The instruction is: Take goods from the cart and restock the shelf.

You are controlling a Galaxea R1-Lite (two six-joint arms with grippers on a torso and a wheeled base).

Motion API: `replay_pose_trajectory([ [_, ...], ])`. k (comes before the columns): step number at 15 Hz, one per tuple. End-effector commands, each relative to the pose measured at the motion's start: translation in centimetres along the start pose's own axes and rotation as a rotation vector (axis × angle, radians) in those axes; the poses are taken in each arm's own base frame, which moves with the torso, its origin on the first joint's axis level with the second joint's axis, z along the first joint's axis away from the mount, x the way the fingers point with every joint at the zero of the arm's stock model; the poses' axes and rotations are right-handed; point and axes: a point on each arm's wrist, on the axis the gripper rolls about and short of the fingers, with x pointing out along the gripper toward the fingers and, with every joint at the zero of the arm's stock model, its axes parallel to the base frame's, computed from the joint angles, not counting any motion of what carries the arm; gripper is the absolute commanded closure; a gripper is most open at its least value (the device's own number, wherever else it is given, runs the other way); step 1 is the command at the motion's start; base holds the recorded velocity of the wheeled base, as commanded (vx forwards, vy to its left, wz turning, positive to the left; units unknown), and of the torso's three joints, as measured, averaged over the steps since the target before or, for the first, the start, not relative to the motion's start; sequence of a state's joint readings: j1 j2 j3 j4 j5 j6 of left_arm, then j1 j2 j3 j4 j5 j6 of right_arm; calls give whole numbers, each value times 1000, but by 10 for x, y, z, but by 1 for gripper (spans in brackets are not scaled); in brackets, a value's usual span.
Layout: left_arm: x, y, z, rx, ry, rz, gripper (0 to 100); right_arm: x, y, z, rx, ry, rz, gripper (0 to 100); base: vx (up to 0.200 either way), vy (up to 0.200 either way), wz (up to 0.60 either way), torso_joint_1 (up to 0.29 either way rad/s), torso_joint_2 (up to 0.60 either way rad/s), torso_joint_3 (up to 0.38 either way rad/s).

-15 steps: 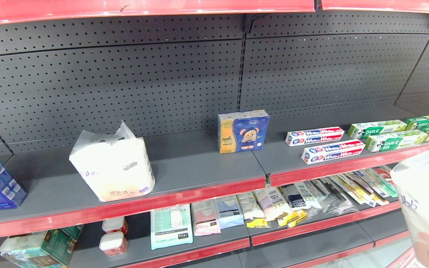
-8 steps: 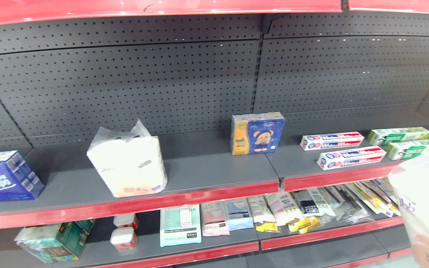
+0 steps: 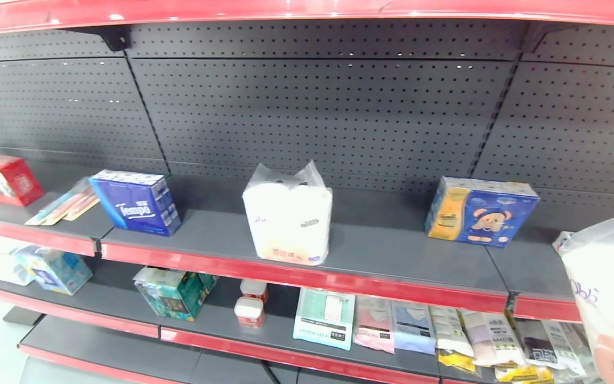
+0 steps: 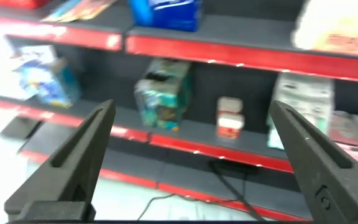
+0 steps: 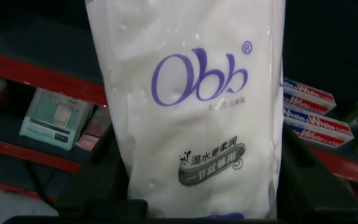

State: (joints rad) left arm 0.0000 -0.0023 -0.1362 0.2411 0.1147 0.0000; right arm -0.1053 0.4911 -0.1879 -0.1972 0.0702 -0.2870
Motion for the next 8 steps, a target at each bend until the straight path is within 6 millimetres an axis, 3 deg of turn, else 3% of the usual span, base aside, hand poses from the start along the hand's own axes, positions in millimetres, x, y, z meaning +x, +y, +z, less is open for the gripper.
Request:
replay_pose_trajectory([
  [1,0,0,0,0,2,0,0,-5,-1,3,-5,-36,-14,100,0,0,0,0,0,0],
  [3,0,0,0,0,2,0,0,-10,-2,8,-9,-80,-26,100,0,0,0,0,0,0],
  [5,0,0,0,0,2,2,0,-13,-6,26,-13,-139,-14,100,0,0,0,0,0,0],
  [8,0,0,0,-41,2,5,0,-6,-9,42,-18,-163,94,100,0,0,0,0,0,0],
])
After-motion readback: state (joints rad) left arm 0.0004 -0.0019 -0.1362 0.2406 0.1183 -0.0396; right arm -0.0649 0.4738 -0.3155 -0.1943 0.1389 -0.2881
